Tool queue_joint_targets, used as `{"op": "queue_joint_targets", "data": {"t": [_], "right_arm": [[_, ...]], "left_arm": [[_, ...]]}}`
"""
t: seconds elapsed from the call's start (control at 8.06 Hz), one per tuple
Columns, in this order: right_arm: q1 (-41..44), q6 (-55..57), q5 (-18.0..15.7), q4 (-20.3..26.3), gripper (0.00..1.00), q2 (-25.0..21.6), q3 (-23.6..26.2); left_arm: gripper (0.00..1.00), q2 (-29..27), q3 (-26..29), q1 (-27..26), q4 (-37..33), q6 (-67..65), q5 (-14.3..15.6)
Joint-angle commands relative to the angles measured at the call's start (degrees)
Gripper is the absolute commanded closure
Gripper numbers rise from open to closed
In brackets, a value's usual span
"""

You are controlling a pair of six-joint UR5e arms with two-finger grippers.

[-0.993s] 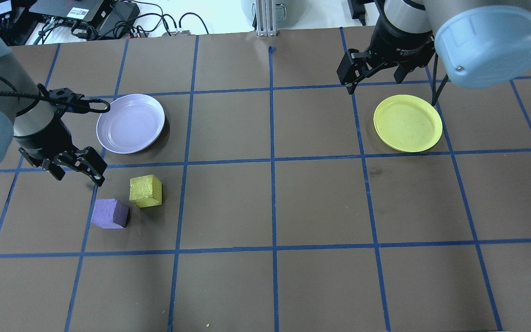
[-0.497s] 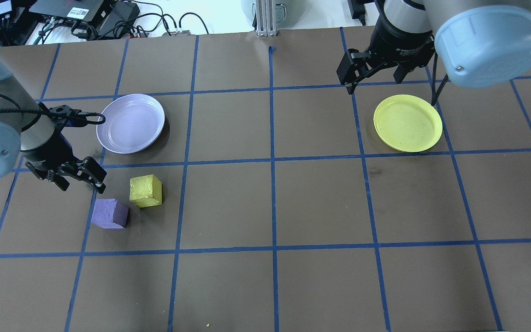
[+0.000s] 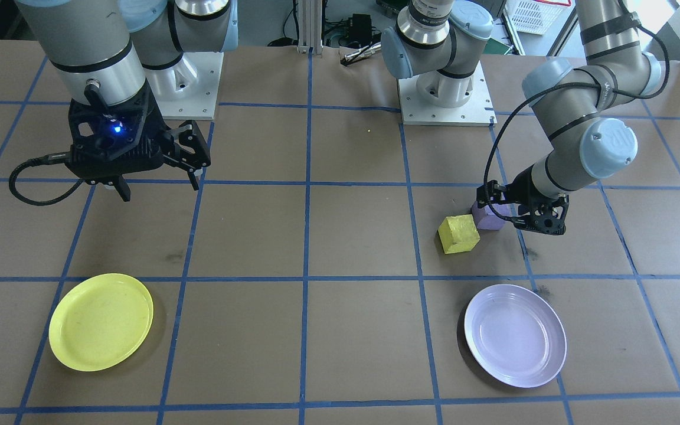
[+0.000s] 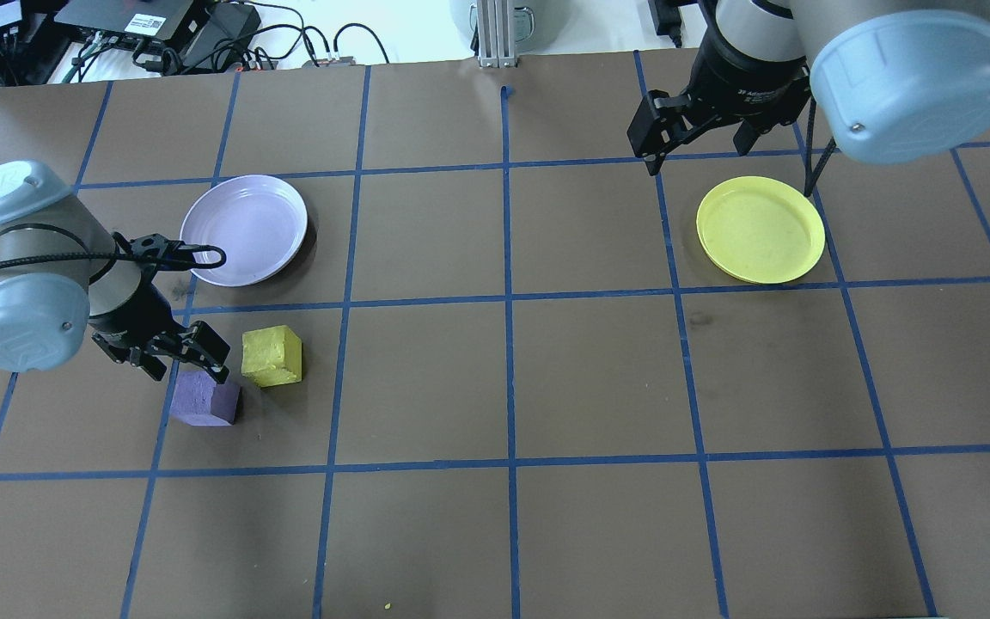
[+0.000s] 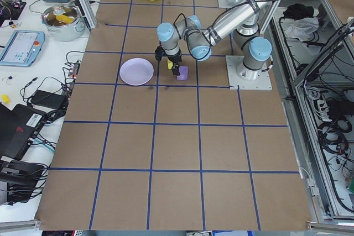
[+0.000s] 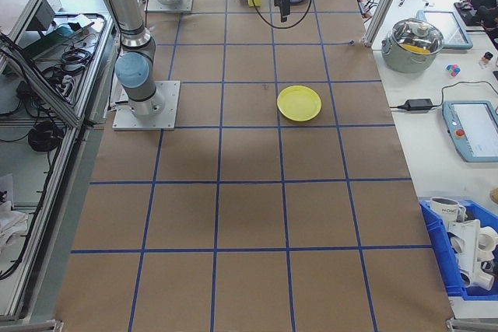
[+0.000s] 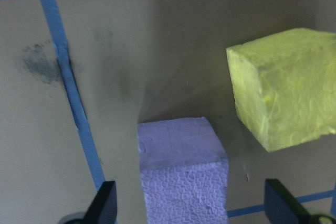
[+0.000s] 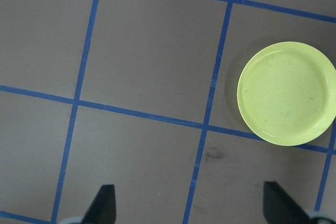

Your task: Sort blocks by color into plates

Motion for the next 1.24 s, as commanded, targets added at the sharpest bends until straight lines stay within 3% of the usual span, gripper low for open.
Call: {"op": "queue_joint_targets", "data": {"t": [0.0, 0.12, 0.25, 0.37, 0.5, 0.62, 0.87, 0.99, 1.12], "right_arm": [[0.0, 0.2, -0.2, 0.4, 0.00, 0.0, 0.1], [0.0, 0.2, -0.3, 0.4, 0.00, 0.0, 0.1], [0.0, 0.2, -0.3, 0.0, 0.00, 0.0, 0.1], [0.0, 0.1, -0.3, 0.1, 0.00, 0.0, 0.1], [0.0, 0.3, -0.2, 0.1, 0.00, 0.0, 0.2], [0.0, 0.2, -0.3, 0.3, 0.00, 0.0, 0.1], [0.0, 0.2, -0.3, 0.4, 0.00, 0.0, 0.1], [0.0, 0.2, -0.3, 0.4, 0.00, 0.0, 0.2], [0.0, 0.1, -0.3, 0.1, 0.00, 0.0, 0.4]], "left_arm": [[0.01, -0.7, -3.6, 0.0, 0.4, 0.3, 0.8], [0.01, -1.1, -3.7, 0.1, 0.4, 0.3, 3.1], [0.04, -1.5, -3.7, 0.0, 0.4, 0.4, 3.7], [0.30, -1.7, -3.7, 0.0, 0.5, 1.2, 3.7], [0.83, -1.9, -3.3, 0.0, 0.5, 2.8, 3.8], [1.00, -1.8, -3.2, 0.0, 0.5, 3.0, 3.8], [1.00, -0.2, -2.8, 0.3, -0.7, 4.6, 3.7], [1.00, 2.4, 1.2, 1.2, -5.6, 5.2, 3.8], [1.00, 3.0, 8.5, 3.1, -17.4, 5.7, 3.8]]}}
